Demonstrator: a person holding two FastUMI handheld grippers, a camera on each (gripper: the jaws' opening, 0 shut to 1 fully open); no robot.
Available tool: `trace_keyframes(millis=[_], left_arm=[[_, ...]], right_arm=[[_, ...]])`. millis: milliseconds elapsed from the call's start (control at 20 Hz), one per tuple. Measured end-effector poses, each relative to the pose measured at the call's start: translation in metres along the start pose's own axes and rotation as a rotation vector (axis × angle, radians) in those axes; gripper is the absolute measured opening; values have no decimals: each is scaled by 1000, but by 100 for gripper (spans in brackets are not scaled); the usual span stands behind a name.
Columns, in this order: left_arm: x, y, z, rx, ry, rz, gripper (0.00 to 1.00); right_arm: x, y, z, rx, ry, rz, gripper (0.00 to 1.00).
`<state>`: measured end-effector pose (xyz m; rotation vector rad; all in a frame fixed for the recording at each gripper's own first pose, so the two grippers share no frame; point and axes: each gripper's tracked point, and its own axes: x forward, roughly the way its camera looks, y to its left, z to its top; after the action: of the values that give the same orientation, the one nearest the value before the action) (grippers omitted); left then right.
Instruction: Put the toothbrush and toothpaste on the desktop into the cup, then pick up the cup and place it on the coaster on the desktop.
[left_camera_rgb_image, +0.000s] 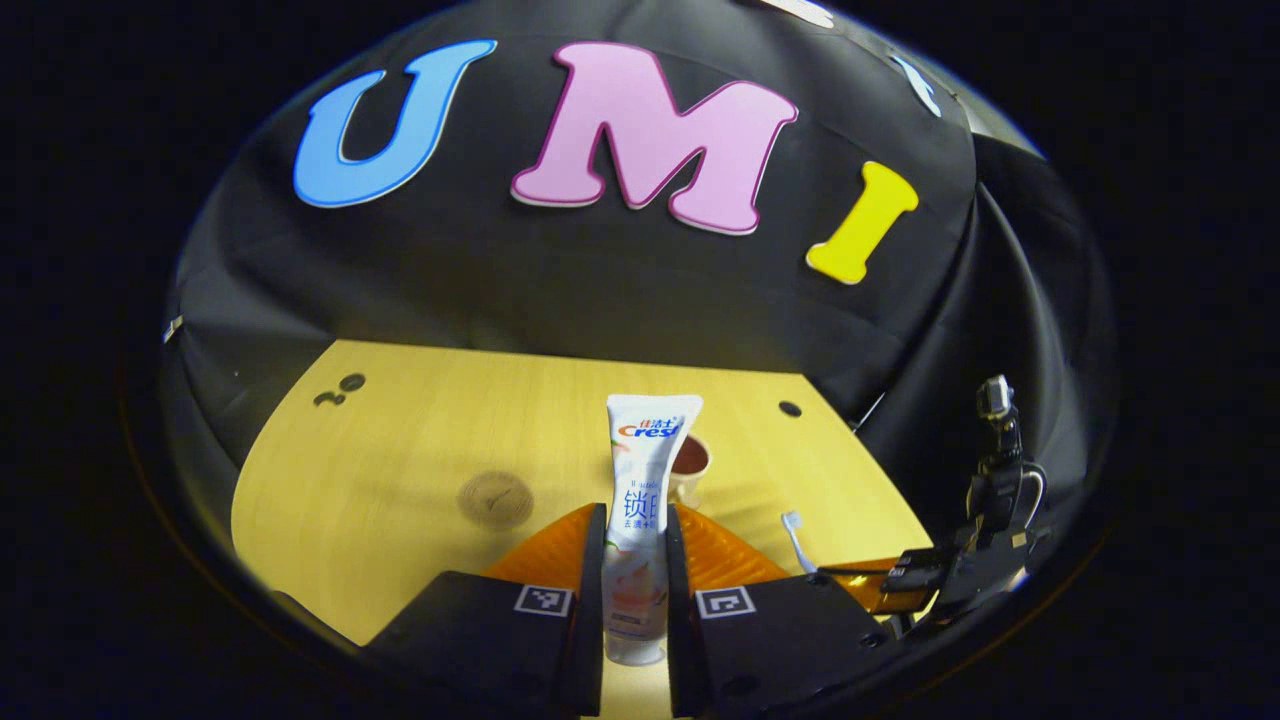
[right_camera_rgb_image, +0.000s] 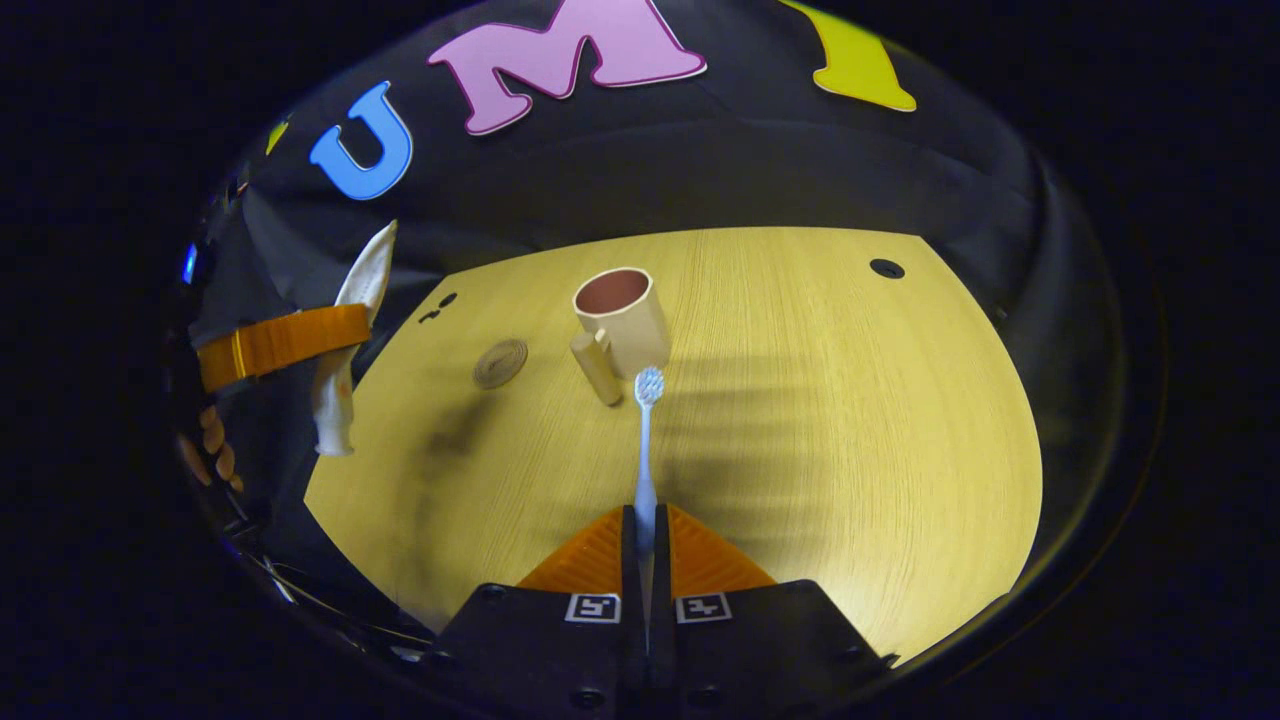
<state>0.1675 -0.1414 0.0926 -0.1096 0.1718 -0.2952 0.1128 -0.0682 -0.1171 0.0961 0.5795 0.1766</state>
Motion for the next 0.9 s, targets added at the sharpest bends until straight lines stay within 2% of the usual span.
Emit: trace_keyframes(millis=[100,300,350,400,500,800,900], left_arm=[[19,-18,25,-30,-44,-54,31],[60,-34,63,-56,-109,-108,30],[71,-34,67,-51,-122,-115,26],[80,-35,71,-45,-133,-123,31],[102,-36,80,-32,-159,-136,31],[167,-42,72,-41,-194,-202,31],[183,-39,65,-10,-218,-208,31]], right_arm=[[-9,-3,19,9,-25,21,5],[-16,-16,57,8,-78,35,5],[-18,-20,63,21,-85,38,5],[-19,-24,67,37,-88,37,5],[-19,-31,72,54,-91,32,5],[-10,-53,69,89,-53,19,5],[-6,-54,66,91,-40,21,5]])
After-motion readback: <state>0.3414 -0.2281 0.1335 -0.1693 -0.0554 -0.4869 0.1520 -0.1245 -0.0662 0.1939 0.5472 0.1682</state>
